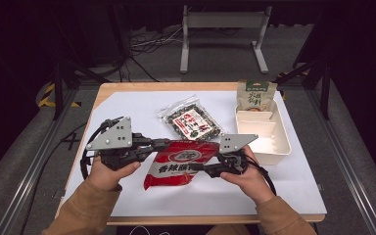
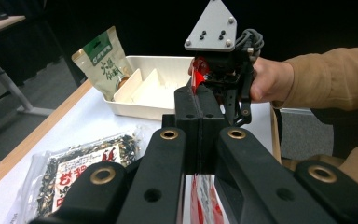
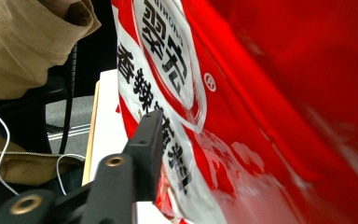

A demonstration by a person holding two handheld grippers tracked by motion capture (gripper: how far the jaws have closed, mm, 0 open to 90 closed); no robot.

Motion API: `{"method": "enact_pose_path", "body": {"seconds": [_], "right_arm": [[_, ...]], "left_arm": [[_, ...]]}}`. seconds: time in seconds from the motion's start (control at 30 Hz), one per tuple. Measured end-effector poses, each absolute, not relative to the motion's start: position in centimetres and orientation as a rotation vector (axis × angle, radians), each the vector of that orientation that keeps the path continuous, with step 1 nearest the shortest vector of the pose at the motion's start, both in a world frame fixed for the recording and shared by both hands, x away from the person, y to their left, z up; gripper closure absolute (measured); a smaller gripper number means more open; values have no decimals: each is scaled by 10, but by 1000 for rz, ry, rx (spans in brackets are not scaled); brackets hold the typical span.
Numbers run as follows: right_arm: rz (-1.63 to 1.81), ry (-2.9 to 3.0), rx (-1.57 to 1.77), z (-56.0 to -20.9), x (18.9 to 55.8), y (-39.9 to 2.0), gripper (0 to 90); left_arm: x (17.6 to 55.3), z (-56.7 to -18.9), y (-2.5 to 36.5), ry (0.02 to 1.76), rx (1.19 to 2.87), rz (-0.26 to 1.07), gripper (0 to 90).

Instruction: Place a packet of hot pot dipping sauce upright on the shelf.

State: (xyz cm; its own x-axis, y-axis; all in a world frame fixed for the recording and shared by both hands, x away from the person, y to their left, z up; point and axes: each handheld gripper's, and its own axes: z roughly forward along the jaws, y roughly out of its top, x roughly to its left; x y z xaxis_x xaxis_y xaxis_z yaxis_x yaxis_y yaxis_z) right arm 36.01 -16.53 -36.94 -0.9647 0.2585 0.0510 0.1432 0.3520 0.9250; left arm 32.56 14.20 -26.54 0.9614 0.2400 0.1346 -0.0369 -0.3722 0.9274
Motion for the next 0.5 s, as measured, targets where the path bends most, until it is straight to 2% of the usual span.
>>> {"method": "enact_pose_path", "body": {"seconds": [0.1,0.27,0.37,0.5], "right_arm": [[1665,2500,346,-368,360,-166,734],[1675,2509,298,-363,359,-169,844],[1671,2523,279,-362,359,-169,881],[1663,2526,283,-359,359,-170,888]], "left_arm": [[326,-266,143,145,1934,292,900],[328,-267,148,153,1928,293,900],[328,-268,149,163,1926,292,900],[329,-268,151,171,1922,291,900]]}}
